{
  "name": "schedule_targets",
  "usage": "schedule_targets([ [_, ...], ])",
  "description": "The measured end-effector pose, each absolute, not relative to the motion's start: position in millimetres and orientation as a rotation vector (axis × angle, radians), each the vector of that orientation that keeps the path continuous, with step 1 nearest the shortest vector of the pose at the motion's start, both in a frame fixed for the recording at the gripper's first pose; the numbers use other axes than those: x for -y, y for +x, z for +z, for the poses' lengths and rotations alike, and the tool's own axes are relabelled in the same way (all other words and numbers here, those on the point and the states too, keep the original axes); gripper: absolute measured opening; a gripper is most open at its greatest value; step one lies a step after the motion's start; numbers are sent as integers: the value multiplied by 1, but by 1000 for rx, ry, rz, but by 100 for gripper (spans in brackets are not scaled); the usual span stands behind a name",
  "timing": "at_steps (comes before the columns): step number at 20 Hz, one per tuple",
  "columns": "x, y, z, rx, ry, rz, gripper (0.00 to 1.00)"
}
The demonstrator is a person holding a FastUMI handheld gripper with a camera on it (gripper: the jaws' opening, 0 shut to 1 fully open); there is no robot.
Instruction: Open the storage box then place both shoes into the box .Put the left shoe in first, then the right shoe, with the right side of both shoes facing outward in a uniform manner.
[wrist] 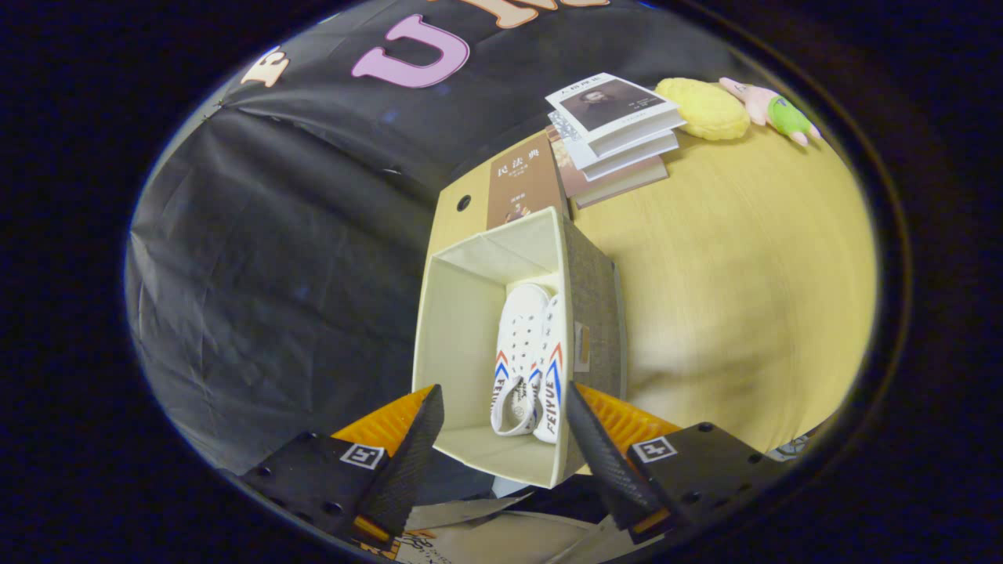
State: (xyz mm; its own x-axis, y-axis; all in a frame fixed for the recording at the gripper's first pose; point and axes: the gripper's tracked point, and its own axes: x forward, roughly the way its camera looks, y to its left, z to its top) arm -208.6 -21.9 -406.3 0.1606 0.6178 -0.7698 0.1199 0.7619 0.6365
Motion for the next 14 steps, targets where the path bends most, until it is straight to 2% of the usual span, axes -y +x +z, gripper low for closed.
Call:
schedule_targets([
  [2,29,-205,-401,-1345,643,415,100],
  [7,54,-193,-373,-1171,572,472,100],
  [14,128,-181,-334,-935,446,427,100],
])
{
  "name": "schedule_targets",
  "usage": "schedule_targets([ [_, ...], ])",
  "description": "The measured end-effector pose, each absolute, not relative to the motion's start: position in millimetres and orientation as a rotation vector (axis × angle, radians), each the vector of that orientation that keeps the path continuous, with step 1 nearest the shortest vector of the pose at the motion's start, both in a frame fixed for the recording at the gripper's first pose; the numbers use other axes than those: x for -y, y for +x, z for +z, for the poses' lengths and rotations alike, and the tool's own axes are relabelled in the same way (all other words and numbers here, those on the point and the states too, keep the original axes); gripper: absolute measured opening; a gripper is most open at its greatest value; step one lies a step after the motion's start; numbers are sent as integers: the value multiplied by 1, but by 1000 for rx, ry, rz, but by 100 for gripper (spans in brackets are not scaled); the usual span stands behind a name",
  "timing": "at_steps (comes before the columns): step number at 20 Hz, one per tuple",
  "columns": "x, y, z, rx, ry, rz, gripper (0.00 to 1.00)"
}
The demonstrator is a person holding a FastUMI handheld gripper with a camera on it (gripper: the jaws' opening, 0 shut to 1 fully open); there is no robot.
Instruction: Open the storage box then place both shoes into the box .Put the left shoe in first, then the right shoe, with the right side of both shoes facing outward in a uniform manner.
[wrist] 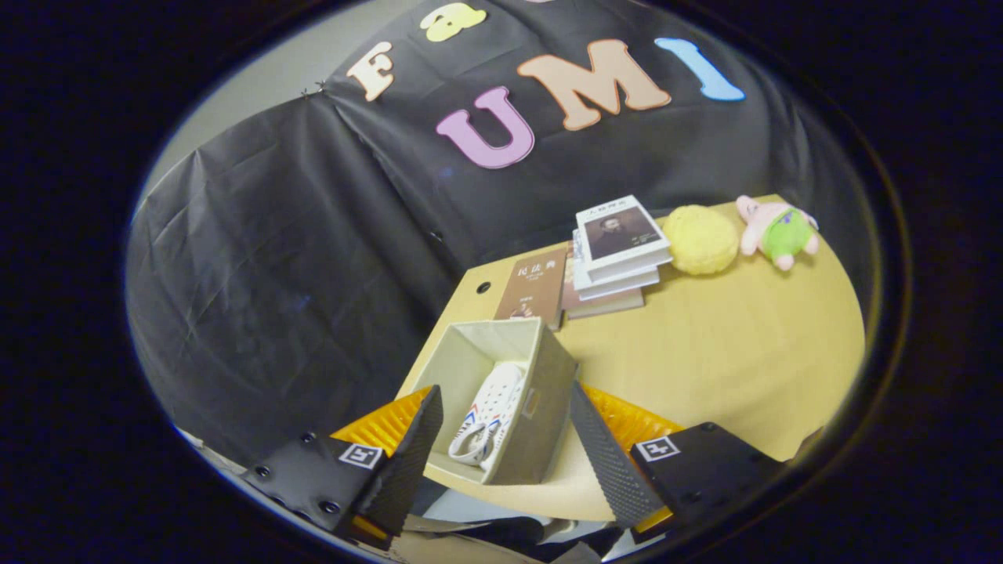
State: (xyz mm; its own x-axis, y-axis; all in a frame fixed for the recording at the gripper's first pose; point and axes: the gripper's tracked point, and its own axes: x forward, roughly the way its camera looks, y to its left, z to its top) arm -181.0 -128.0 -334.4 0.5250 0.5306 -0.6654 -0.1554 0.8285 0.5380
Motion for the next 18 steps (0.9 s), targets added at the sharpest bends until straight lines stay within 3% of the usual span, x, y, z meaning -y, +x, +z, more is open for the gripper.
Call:
schedule_targets([
  [12,257,-157,-272,-489,234,173,100],
  [18,285,-151,-261,-405,169,92,100],
])
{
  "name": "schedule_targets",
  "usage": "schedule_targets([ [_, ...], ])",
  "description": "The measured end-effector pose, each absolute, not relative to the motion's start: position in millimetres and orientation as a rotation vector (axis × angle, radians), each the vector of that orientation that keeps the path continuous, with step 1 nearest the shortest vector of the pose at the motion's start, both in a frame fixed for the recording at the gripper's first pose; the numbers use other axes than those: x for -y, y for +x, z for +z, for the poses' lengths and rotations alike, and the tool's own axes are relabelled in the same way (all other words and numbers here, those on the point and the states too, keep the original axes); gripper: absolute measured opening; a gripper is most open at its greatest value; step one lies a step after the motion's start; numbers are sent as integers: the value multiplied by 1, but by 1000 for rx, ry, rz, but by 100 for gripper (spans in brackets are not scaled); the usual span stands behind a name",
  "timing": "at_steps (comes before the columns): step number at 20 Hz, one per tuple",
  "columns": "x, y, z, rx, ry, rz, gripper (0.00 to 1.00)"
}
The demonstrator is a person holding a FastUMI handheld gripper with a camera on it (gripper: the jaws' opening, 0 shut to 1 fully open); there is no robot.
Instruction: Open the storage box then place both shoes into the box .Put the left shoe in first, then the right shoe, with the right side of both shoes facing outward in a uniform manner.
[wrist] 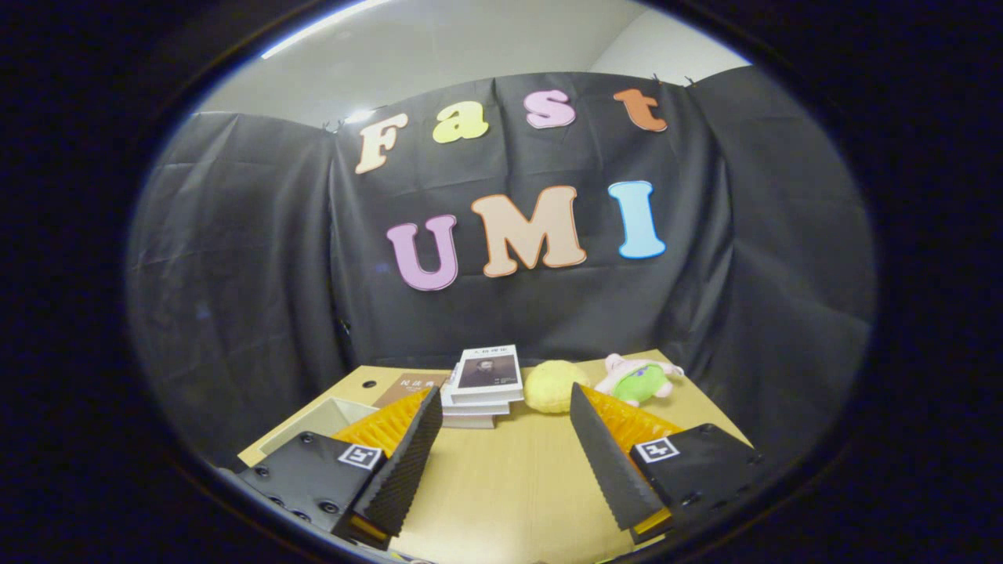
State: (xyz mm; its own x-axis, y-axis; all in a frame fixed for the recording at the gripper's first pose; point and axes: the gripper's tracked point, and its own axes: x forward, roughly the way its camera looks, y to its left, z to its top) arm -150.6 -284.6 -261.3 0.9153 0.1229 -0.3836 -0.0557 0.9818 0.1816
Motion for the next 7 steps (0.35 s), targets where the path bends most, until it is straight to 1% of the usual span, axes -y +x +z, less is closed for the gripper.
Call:
schedule_targets([
  [3,292,-147,-253,-370,166,71,100],
  [7,303,-148,-253,-378,161,51,100],
])
